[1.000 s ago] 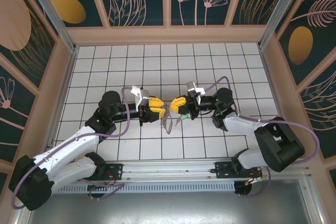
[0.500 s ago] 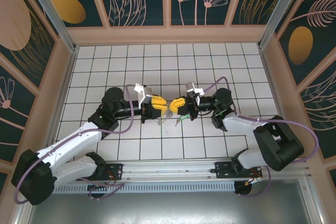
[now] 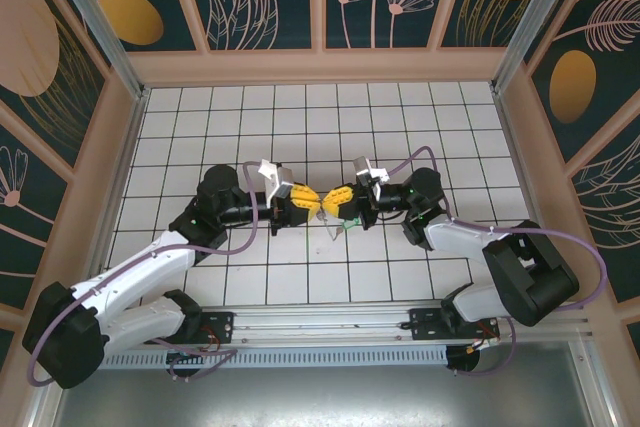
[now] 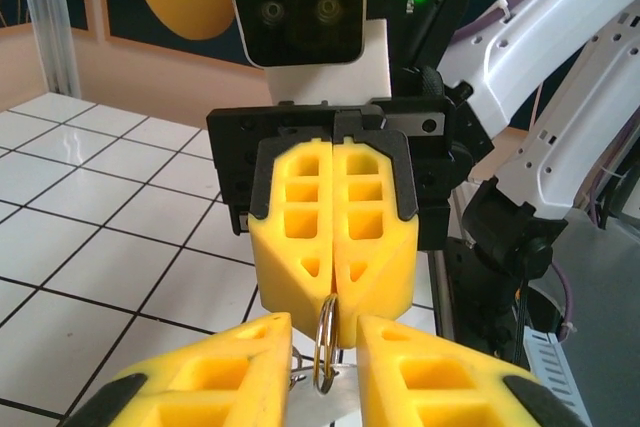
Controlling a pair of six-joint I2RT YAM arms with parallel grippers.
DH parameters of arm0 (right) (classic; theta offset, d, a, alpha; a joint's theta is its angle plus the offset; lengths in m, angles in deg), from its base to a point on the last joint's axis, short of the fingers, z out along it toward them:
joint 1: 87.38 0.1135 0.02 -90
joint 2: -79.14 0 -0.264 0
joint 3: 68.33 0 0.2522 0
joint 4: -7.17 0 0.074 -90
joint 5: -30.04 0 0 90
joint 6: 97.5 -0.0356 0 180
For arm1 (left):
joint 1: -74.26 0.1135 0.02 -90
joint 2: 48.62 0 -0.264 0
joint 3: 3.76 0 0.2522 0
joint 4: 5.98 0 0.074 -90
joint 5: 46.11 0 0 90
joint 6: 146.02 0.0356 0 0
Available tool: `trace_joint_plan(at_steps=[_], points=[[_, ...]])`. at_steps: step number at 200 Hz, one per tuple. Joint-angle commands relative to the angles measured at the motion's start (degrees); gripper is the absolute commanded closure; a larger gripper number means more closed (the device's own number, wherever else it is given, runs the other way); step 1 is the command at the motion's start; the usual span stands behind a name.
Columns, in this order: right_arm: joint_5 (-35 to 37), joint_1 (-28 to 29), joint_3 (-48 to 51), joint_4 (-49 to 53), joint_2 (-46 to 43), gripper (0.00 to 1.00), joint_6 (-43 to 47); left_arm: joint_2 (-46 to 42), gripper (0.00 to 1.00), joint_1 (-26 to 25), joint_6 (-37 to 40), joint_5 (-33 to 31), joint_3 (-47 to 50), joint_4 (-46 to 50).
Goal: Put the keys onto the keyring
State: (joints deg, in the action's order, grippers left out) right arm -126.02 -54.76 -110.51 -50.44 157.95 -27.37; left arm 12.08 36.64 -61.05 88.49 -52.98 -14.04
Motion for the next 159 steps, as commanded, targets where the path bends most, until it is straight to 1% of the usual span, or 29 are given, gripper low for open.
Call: trace_joint_plan(at_steps=[1,19,42,56,71,76,85,95,102,110,127,159], points=[[-0.2,0.4,-0.1,-2.2,-0.4,1.0,0.7,0.3,0.86,-0.4,1.5,1.1,-1.8,0.8],[0.1,0.4,0.0,-2.1,-0.4,1.0,0.9,-0.1,1.0,-0.6,1.7,1.2,-1.7,0.9],[1.2,0.3,-0.1,-0.2,-0.7,1.0,1.9,-1.1,1.0,-0.6,2.4,0.1,-1.4,2.3],[2.1,0.5,-0.9,5.6,-1.3,1.0,4.9,-1.9,1.0,-0.6,3.1,-0.9,-1.5,4.0],[5.0,0.7,-2.3,16.6,-3.1,0.83,10.9,-2.9,1.0,-0.5,4.8,-2.9,-2.2,7.6],[6.4,0.8,-2.9,20.9,-4.0,0.79,13.4,-3.0,1.0,-0.6,5.4,-3.7,-2.6,9.0],[9.1,1.4,-4.2,29.2,-5.7,0.75,18.5,-3.1,1.0,-0.6,6.7,-5.2,-3.5,12.1],[12.3,2.2,-5.6,37.5,-7.4,0.72,22.8,-3.0,1.0,-0.7,8.4,-6.5,-4.8,15.6],[13.9,2.4,-6.2,41.5,-8.2,0.72,24.8,-2.8,1.0,-0.8,9.1,-7.0,-5.5,17.3],[15.1,2.6,-6.5,43.7,-9.0,0.72,25.4,-2.6,1.0,-0.8,9.9,-7.3,-6.2,18.8],[16.4,3.5,-6.6,45.6,-10.2,0.71,25.5,-2.1,1.0,-1.4,11.7,-9.1,-7.6,22.2],[17.6,5.3,-7.9,49.3,-10.5,0.75,27.7,-1.0,1.0,-3.6,15.3,-11.5,-10.4,28.5]])
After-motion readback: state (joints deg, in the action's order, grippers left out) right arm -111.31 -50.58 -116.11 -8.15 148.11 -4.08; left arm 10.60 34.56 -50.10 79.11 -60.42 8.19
